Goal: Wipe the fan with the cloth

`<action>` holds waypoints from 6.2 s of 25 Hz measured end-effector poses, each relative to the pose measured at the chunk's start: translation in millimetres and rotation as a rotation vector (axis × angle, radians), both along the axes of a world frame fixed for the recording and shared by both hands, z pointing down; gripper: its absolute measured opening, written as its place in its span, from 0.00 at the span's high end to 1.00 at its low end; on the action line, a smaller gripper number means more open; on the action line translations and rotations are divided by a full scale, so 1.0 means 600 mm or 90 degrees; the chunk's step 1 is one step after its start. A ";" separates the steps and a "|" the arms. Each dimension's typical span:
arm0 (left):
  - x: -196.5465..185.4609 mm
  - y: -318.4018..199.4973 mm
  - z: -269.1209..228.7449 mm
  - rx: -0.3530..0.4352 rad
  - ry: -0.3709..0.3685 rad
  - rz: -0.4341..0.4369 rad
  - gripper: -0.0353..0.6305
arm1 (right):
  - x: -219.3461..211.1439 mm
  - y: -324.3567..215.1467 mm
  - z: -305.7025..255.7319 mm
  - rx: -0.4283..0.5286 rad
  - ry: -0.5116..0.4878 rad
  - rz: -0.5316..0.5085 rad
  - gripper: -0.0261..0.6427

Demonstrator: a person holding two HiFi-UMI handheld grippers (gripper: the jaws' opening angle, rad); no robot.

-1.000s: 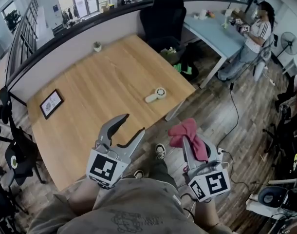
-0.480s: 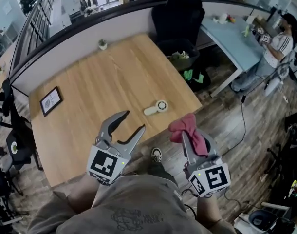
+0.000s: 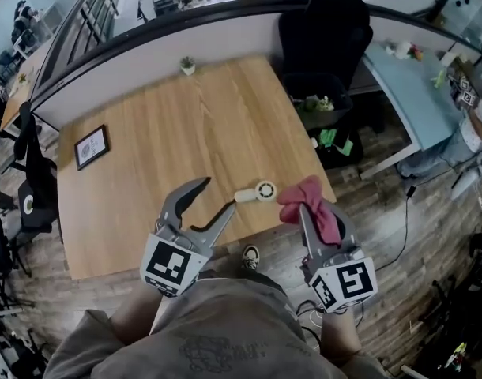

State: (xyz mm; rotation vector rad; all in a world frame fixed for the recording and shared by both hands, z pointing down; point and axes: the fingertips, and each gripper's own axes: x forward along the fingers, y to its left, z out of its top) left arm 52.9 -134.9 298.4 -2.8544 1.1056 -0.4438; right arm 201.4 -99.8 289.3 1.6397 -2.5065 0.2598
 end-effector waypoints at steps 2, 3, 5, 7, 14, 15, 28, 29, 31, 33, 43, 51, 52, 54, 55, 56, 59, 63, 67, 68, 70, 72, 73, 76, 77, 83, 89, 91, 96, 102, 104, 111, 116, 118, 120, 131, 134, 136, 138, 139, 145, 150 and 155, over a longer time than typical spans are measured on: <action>-0.001 -0.012 0.003 -0.005 0.001 -0.024 0.60 | 0.002 -0.020 0.004 -0.002 -0.002 -0.019 0.83; -0.003 -0.018 0.005 -0.012 0.004 -0.037 0.60 | 0.002 -0.030 0.006 -0.003 -0.001 -0.029 0.83; -0.007 -0.026 0.008 -0.026 0.012 -0.064 0.60 | 0.001 -0.046 0.007 -0.004 0.002 -0.047 0.83; -0.010 -0.033 0.011 -0.035 0.014 -0.083 0.60 | 0.002 -0.060 0.009 -0.002 0.005 -0.060 0.83; -0.025 -0.038 0.008 -0.022 -0.002 -0.083 0.60 | -0.007 -0.069 0.017 -0.016 -0.004 -0.063 0.83; -0.026 -0.039 0.007 -0.026 0.000 -0.081 0.60 | -0.010 -0.070 0.017 -0.018 -0.005 -0.061 0.83; -0.026 -0.062 0.046 -0.044 -0.034 0.008 0.60 | -0.018 -0.079 0.073 -0.083 0.007 0.012 0.83; -0.026 -0.066 0.059 -0.045 -0.041 0.012 0.60 | -0.019 -0.080 0.079 -0.088 0.016 0.015 0.83; -0.024 -0.072 0.085 -0.052 -0.053 0.024 0.60 | -0.022 -0.084 0.093 -0.095 0.041 0.018 0.83; -0.020 -0.076 0.111 -0.068 -0.056 0.039 0.60 | -0.025 -0.087 0.108 -0.105 0.061 0.020 0.83; 0.017 -0.080 0.281 -0.121 -0.144 0.127 0.59 | -0.027 -0.100 0.216 -0.190 0.083 0.027 0.83; 0.020 -0.087 0.434 -0.208 -0.191 0.155 0.54 | -0.048 -0.117 0.291 -0.226 0.115 0.010 0.83; 0.021 -0.087 0.448 -0.212 -0.197 0.159 0.54 | -0.050 -0.118 0.300 -0.231 0.119 0.008 0.83; 0.027 -0.088 0.475 -0.224 -0.201 0.163 0.54 | -0.049 -0.118 0.319 -0.242 0.125 0.009 0.83; 0.029 -0.089 0.490 -0.233 -0.203 0.165 0.54 | -0.046 -0.118 0.329 -0.247 0.130 0.013 0.83; 0.032 -0.090 0.504 -0.241 -0.206 0.167 0.54 | -0.042 -0.119 0.338 -0.252 0.136 0.020 0.83; 0.039 -0.091 0.542 -0.261 -0.217 0.177 0.55 | -0.024 -0.119 0.367 -0.269 0.153 0.050 0.83; 0.056 -0.087 0.582 -0.272 -0.234 0.200 0.54 | 0.008 -0.121 0.402 -0.293 0.163 0.092 0.83; 0.068 -0.087 0.610 -0.272 -0.246 0.214 0.55 | 0.034 -0.129 0.429 -0.305 0.157 0.118 0.83; 0.069 -0.086 0.614 -0.272 -0.248 0.216 0.56 | 0.037 -0.131 0.434 -0.306 0.155 0.119 0.83; 0.069 -0.085 0.620 -0.269 -0.254 0.216 0.63 | 0.039 -0.138 0.443 -0.306 0.149 0.119 0.83; 0.068 -0.084 0.624 -0.269 -0.257 0.214 0.65 | 0.037 -0.146 0.452 -0.306 0.145 0.113 0.83; 0.068 -0.083 0.625 -0.269 -0.257 0.213 0.65 | 0.035 -0.149 0.457 -0.308 0.144 0.109 0.83; 0.071 -0.081 0.626 -0.266 -0.251 0.216 0.66 | 0.018 -0.158 0.481 -0.322 0.135 0.089 0.83; 0.070 -0.081 0.627 -0.265 -0.248 0.217 0.66 | 0.009 -0.161 0.491 -0.328 0.129 0.080 0.83; 0.068 -0.079 0.627 -0.249 -0.245 0.221 0.66 | -0.055 -0.171 0.530 -0.353 0.092 0.035 0.83; 0.069 -0.080 0.628 -0.252 -0.245 0.222 0.66 | -0.135 -0.173 0.548 -0.359 0.088 -0.041 0.83; 0.070 -0.080 0.629 -0.254 -0.244 0.223 0.66 | -0.159 -0.169 0.553 -0.374 0.068 -0.077 0.83; 0.067 -0.079 0.630 -0.258 -0.244 0.226 0.66 | -0.202 -0.145 0.561 -0.406 0.047 -0.163 0.83; 0.066 -0.080 0.631 -0.260 -0.246 0.227 0.66 | -0.153 -0.136 0.554 -0.414 0.087 -0.155 0.83; 0.068 -0.081 0.630 -0.260 -0.246 0.227 0.66 | -0.120 -0.137 0.547 -0.411 0.084 -0.125 0.83; 0.069 -0.082 0.630 -0.262 -0.246 0.228 0.66 | 0.006 -0.173 0.534 -0.382 0.093 0.072 0.83; 0.069 -0.084 0.629 -0.269 -0.247 0.230 0.66 | -0.008 -0.192 0.541 -0.399 0.010 0.086 0.83; 0.067 -0.083 0.630 -0.271 -0.246 0.230 0.66 | -0.050 -0.192 0.537 -0.389 0.005 0.054 0.83; 0.067 -0.082 0.630 -0.271 -0.246 0.229 0.66 | -0.094 -0.188 0.536 -0.382 -0.015 0.016 0.83; 0.070 -0.081 0.630 -0.277 -0.244 0.232 0.66 | -0.188 -0.131 0.559 -0.447 -0.027 -0.142 0.83; 0.068 -0.082 0.630 -0.277 -0.244 0.233 0.66 | -0.148 -0.121 0.557 -0.452 0.001 -0.107 0.83; 0.068 -0.081 0.630 -0.276 -0.244 0.233 0.66 | -0.114 -0.118 0.548 -0.442 0.000 -0.065 0.83; 0.068 -0.082 0.629 -0.275 -0.244 0.233 0.66 | -0.074 -0.123 0.538 -0.426 -0.006 -0.010 0.83; 0.068 -0.083 0.629 -0.276 -0.245 0.233 0.66 | -0.051 -0.128 0.536 -0.419 -0.004 0.022 0.83; 0.069 -0.082 0.630 -0.278 -0.244 0.234 0.66 | 0.033 -0.165 0.542 -0.404 0.010 0.128 0.83; 0.069 -0.083 0.629 -0.276 -0.244 0.234 0.66 | -0.045 -0.186 0.543 -0.381 0.011 0.076 0.83; 0.071 -0.082 0.630 -0.270 -0.245 0.232 0.66 | -0.135 -0.177 0.547 -0.372 0.002 -0.007 0.83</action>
